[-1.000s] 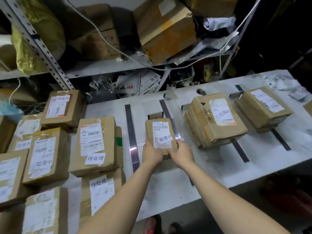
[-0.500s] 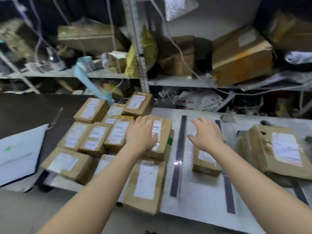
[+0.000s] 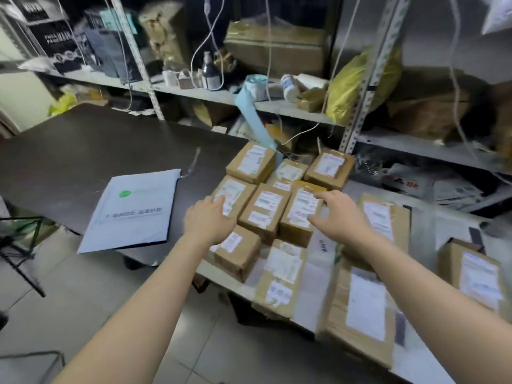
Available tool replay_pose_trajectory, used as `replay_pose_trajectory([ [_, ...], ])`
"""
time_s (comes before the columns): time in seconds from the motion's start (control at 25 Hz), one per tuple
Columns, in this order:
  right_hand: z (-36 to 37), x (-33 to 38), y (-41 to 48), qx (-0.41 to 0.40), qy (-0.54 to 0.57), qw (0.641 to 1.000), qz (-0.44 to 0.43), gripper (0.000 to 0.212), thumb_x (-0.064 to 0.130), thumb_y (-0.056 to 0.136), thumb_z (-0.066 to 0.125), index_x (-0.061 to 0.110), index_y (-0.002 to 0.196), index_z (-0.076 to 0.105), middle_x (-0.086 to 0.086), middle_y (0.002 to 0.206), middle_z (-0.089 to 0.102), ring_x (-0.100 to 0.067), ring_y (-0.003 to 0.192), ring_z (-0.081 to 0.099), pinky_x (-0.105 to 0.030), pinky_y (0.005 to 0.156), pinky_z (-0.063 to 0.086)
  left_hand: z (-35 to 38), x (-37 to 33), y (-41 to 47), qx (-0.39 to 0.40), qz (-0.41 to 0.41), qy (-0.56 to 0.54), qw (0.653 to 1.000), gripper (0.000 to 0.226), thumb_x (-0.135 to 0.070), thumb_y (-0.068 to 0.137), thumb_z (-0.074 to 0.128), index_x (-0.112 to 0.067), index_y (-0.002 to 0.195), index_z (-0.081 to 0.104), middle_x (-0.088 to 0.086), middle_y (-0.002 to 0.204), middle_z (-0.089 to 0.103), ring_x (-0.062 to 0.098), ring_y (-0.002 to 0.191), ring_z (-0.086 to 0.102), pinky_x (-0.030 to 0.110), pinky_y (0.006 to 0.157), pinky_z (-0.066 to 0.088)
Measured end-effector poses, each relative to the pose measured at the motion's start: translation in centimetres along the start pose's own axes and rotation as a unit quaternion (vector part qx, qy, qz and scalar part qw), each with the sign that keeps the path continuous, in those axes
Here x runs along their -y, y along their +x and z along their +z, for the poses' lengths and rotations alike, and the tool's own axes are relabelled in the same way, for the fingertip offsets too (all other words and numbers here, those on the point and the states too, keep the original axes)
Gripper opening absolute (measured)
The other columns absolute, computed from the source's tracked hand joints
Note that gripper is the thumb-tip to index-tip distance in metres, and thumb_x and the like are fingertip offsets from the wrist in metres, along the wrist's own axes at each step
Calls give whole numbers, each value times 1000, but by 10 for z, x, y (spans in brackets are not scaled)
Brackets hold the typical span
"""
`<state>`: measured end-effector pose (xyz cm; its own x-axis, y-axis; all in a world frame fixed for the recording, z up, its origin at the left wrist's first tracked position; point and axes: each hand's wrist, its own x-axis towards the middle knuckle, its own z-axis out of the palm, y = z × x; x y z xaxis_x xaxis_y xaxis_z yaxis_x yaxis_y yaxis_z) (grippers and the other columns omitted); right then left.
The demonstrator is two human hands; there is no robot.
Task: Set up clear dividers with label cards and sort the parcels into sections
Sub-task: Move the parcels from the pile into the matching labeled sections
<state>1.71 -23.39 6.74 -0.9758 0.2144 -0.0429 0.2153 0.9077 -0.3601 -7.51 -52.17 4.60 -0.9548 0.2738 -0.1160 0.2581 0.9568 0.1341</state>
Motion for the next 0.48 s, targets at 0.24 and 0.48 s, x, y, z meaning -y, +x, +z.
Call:
replay_pose_trajectory([
  [0.24, 94, 100, 23, 56, 142, 987, 56, 58, 41, 93, 69, 20, 145, 53, 1, 146, 56, -19, 133, 53, -34, 105, 43, 62, 114, -1, 55, -198, -289, 935, 63, -50, 96, 56, -7, 142, 44, 21, 142, 51, 40, 127, 52, 44, 97, 44],
  [0.48, 155, 122, 52, 124, 135, 981, 68, 55, 38, 95, 67, 23, 146, 53, 3, 148, 55, -18, 135, 51, -36, 110, 43, 108, 83, -32, 118, -276, -584, 754, 68, -45, 93, 69, -28, 152, 41, -3, 138, 56, 19, 123, 53, 33, 103, 41],
])
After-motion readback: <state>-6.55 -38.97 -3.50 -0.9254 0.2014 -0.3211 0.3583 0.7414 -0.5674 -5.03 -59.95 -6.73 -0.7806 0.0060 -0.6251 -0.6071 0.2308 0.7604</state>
